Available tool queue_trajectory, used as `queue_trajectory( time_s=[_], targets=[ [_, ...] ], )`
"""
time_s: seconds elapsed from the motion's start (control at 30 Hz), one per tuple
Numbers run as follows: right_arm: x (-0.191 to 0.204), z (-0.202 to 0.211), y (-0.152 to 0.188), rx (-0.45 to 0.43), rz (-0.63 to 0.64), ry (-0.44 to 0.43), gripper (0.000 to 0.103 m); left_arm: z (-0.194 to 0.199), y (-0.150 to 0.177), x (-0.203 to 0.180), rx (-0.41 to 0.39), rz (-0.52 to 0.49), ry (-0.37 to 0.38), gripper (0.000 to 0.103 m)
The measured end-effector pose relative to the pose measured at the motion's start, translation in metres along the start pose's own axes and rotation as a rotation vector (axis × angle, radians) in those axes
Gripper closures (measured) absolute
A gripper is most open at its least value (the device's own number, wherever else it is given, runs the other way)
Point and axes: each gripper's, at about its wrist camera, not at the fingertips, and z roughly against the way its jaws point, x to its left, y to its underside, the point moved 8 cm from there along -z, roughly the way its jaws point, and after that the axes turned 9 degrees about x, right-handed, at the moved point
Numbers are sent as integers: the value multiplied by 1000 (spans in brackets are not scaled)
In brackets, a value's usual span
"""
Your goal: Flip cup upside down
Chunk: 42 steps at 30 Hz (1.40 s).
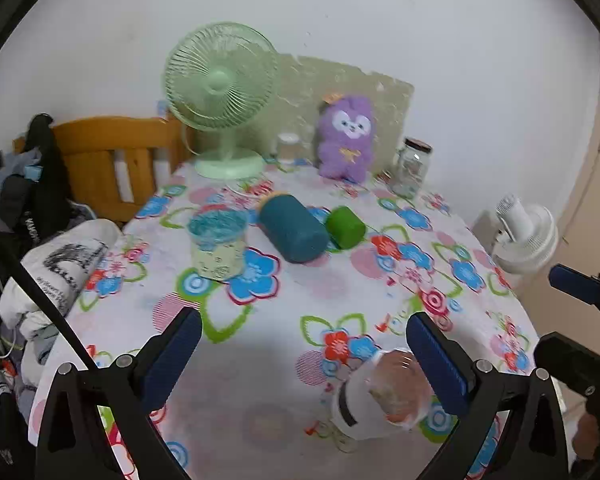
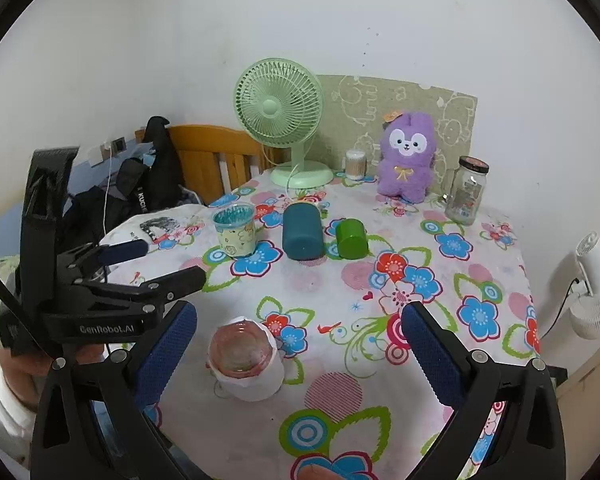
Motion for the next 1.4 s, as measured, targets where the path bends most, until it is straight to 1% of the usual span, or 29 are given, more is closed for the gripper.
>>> queue_trajectory(
  time_s=[0.03, 0.13, 0.3, 0.43, 0.77, 1.07, 1.4],
  targets=[
    [1, 0, 0, -3, -3, 3, 0, 2, 1, 3, -23, 2, -19, 0],
    [5, -2, 1, -8, -8, 17, 0, 2, 5, 5, -39, -15, -53, 0],
    [12, -7, 5, 0, -12, 27, 0, 3, 12, 5, -55, -29, -69, 0],
    [13, -10, 6, 2, -21, 35, 0, 3, 17, 7, -73, -45, -99, 0],
    [12, -18, 9, 22, -52, 31, 0, -2, 23, 17, -51, -6, -87, 0],
    [15, -27, 13, 37, -58, 15, 0, -8, 26, 18, -38, -14, -108, 0],
    [12, -28, 12, 35, -61, 19, 0, -13, 27, 21, -21, 0, -111, 0]
  ],
)
